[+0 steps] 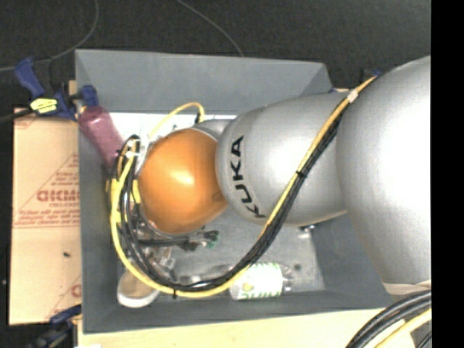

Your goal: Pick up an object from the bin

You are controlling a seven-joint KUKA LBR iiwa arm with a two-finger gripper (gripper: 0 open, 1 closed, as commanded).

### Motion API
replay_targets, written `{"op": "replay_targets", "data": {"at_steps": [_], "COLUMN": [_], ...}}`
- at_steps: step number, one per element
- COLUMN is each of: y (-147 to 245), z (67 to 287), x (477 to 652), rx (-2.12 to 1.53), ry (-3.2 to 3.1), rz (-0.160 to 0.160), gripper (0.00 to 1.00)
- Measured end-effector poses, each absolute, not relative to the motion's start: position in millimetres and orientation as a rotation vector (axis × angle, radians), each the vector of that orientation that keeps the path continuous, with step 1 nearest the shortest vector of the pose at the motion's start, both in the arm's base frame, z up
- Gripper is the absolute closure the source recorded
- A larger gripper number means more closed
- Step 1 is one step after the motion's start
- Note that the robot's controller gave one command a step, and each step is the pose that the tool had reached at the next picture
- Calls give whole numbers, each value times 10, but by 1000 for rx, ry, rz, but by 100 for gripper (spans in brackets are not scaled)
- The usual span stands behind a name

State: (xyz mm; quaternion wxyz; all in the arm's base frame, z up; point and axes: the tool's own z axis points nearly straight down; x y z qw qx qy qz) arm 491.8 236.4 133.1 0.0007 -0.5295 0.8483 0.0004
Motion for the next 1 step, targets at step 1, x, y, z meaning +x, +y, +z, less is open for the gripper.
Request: {"op": "replay_targets", "data": {"at_steps": [1], "y": [2363], "z": [1523], "x": [4924], "rx": [-1659], "ry": [2663], "rz": [0], "gripper": [100]}}
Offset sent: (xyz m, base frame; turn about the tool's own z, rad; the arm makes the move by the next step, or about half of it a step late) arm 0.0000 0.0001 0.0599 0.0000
